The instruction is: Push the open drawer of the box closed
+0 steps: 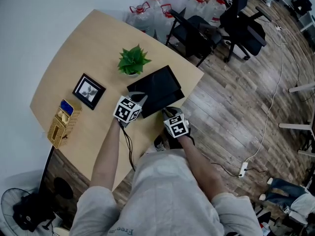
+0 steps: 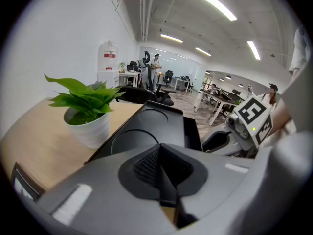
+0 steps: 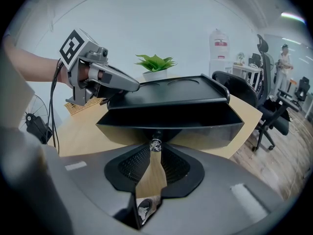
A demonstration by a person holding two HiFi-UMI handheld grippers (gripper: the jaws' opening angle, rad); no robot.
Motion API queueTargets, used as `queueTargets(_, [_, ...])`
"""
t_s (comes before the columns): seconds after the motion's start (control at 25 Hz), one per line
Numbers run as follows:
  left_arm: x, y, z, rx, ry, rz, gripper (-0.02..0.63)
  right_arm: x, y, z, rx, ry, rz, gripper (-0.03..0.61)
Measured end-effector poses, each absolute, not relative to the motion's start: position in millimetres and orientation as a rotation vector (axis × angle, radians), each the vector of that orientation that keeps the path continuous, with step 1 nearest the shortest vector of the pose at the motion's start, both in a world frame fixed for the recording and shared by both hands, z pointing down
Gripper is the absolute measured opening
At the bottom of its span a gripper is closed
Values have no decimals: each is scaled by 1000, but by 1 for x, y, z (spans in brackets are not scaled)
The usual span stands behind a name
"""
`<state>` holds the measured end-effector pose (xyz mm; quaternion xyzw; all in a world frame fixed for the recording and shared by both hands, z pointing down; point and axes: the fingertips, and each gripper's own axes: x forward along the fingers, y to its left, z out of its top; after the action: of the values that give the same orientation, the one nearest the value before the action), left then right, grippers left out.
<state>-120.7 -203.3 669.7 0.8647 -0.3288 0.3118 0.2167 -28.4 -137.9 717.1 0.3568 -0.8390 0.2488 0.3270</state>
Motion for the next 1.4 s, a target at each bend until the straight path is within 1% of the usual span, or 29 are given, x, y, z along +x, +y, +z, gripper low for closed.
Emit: queueTargets(1.4, [-122,-205,671,2391,-908,827,52,-47,-171,719,878,-2218,623,69])
